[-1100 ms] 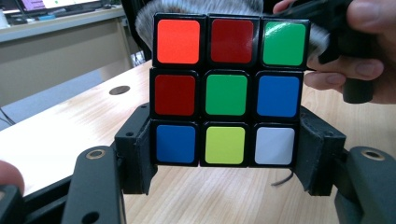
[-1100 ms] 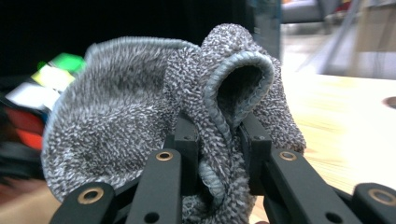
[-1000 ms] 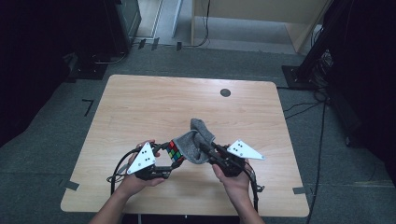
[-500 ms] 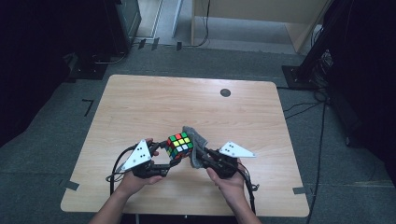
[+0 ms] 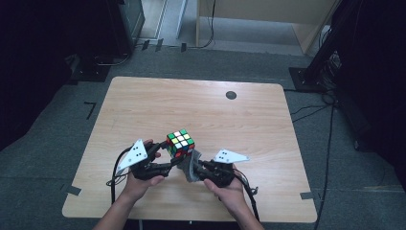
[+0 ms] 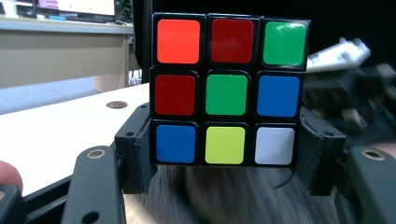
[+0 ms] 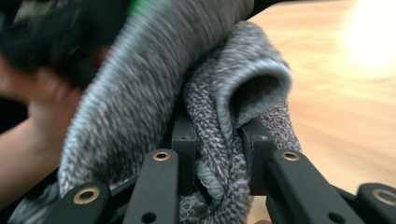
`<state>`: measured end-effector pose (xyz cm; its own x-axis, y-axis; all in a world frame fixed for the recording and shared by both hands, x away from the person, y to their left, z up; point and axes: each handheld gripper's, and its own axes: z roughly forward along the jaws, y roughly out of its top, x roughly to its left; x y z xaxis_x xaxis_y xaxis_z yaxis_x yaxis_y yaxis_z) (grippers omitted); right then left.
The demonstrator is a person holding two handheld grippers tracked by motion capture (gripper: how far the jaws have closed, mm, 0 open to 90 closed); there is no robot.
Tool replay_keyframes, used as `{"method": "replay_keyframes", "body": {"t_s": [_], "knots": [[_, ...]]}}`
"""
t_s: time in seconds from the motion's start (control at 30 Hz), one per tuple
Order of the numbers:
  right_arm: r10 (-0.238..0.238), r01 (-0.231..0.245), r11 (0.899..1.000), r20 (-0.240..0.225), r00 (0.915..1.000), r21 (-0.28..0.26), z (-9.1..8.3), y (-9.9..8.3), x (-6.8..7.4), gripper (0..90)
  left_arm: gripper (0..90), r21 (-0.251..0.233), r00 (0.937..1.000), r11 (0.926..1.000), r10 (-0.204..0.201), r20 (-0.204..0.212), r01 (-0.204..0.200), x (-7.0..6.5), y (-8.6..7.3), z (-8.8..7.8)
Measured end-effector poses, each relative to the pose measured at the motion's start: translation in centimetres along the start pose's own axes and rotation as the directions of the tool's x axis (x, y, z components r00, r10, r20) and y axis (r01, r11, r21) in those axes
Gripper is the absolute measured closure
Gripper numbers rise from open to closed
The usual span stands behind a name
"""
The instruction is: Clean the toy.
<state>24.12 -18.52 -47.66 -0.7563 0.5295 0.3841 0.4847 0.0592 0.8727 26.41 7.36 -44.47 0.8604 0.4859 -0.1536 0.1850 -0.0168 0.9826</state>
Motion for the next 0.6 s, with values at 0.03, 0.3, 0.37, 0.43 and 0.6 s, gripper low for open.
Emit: {"method": "replay_keyframes", "body": {"t_s": [0.03, 0.3, 0.37, 0.43, 0.6], "knots": [[-0.026, 0.026, 1.0, -0.021, 0.9994, 0.013, 0.4, -0.2, 0.5, 72.4, 34.3, 0.004, 1.0, 1.0, -0.008, 0.003, 0.008, 0.0, -0.1, 0.1], [-0.056, 0.065, 0.99, 0.072, 0.9958, -0.128, -0.4, 0.3, 1.4, 72.4, 34.3, 0.017, 0.9998, 0.9998, 0.005, -0.017, -0.005, -0.2, 0.0, 0.3], [0.005, 0.016, 0.987, 0.127, 0.9919, -0.163, -1.0, 0.3, 0.5, 72.4, 34.3, 0.006, 0.9999, 1.0, -0.005, -0.016, 0.006, -0.1, 0.1, 0.0], [0.062, -0.027, 0.981, 0.178, 0.982, -0.194, -1.5, 0.1, -0.4, 72.5, 34.3, 0.006, 0.9999, 1.0, -0.004, -0.014, 0.004, 0.0, 0.2, -0.1], [0.107, -0.038, 0.958, 0.231, 0.9671, -0.284, -3.4, 0.7, -1.5, 72.3, 34.3, 0.042, 0.9996, 0.9988, 0.024, 0.017, -0.025, -0.1, -0.1, 0.2]]}}
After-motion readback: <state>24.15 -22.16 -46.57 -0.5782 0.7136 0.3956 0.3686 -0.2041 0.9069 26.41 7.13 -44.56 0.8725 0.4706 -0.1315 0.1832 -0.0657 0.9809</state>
